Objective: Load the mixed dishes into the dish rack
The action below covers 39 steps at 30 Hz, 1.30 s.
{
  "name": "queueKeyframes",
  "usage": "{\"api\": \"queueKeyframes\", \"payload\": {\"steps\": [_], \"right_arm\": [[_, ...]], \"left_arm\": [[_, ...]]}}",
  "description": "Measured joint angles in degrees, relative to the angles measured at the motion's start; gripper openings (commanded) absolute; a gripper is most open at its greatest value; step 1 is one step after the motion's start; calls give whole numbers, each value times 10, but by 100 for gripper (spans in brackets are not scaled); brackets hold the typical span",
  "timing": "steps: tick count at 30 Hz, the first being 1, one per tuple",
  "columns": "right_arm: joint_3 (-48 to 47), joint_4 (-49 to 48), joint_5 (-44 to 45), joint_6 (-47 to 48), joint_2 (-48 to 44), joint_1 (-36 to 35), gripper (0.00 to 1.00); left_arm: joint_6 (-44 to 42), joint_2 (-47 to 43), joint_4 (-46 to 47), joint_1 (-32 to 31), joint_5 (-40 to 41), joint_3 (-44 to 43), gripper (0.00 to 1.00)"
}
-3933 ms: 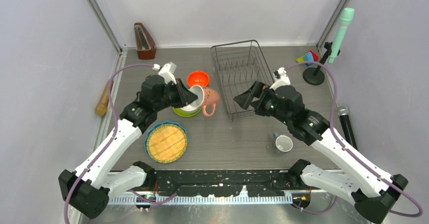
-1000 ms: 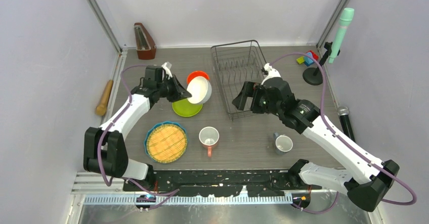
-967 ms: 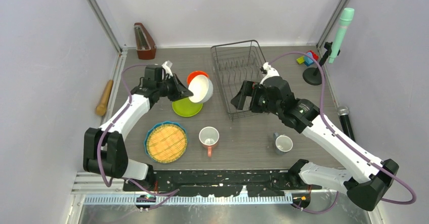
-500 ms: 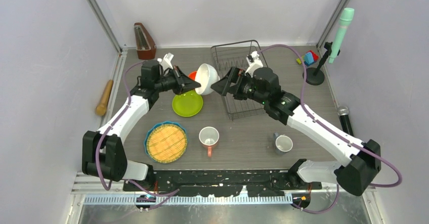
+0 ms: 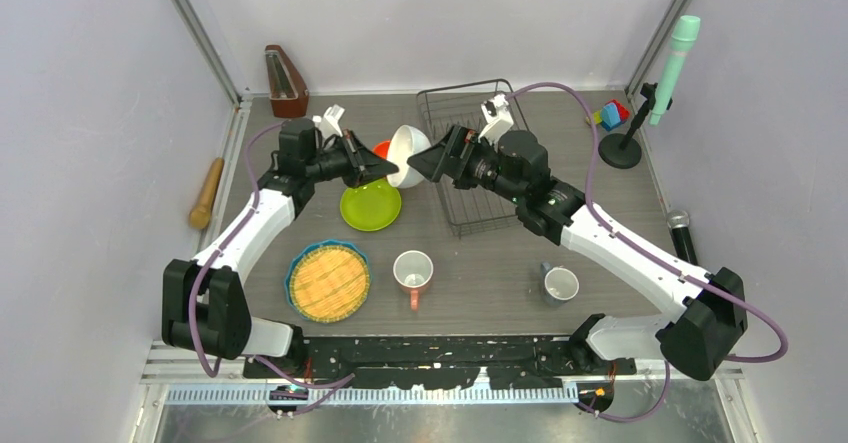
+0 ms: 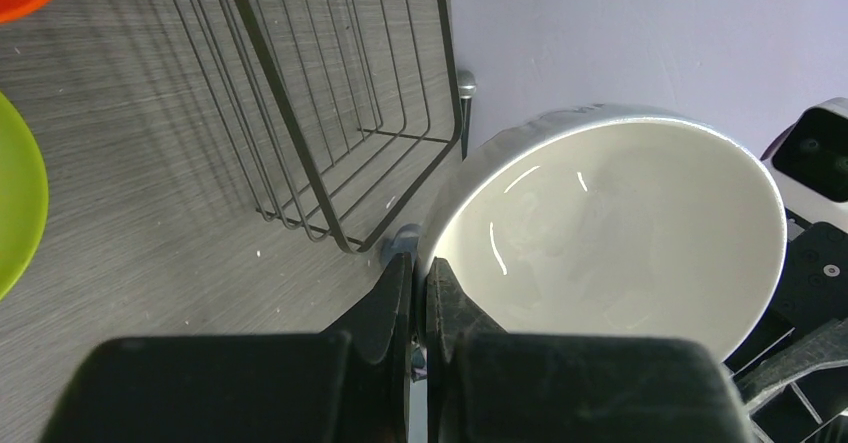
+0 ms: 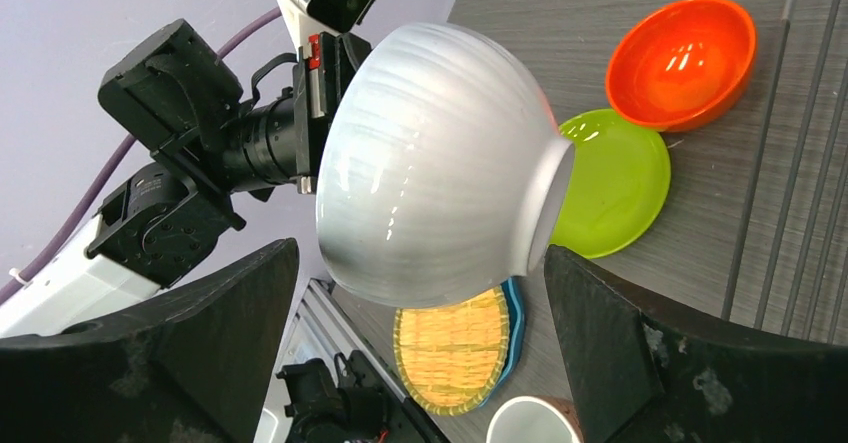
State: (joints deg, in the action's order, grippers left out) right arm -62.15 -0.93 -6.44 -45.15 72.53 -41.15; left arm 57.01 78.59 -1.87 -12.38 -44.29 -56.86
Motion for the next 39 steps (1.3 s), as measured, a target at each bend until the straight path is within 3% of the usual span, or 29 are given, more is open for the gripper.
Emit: {"api": "queueKeyframes", "payload": {"steps": [5,12,14,15,19,25,31,36,38,39], "right_arm": [[-11,4,10,7,11,0,99],[-25,19,14,11,26,0,77],[-30,31,17,11,26,0,79],[-32,37,19,12,26,0,86],[-40,63,28,14,26,-2,97],[-40,74,30,15,23,-2,99],[-29,62,30,10,7,-2,85],[-29,57,27,0,7,-2,88],[-29,57,25,-1,9,-2,78],[-29,57,23,-2,10,-2,64]], "left_arm": [[1,0,6,-7,-3,0,0],[-5,0,8,-18,1,0,0],[-10,0,7,-18,5,0,0],[-14,0,7,-19,7,0,0],[-24,0,-1,-19,12,0,0],[-20,0,-2,-19,12,0,0],[-11,3,13,-19,9,0,0],[-3,6,22,-19,7,2,0],[-2,6,24,-19,7,3,0],[-2,6,25,-19,6,3,0]]}}
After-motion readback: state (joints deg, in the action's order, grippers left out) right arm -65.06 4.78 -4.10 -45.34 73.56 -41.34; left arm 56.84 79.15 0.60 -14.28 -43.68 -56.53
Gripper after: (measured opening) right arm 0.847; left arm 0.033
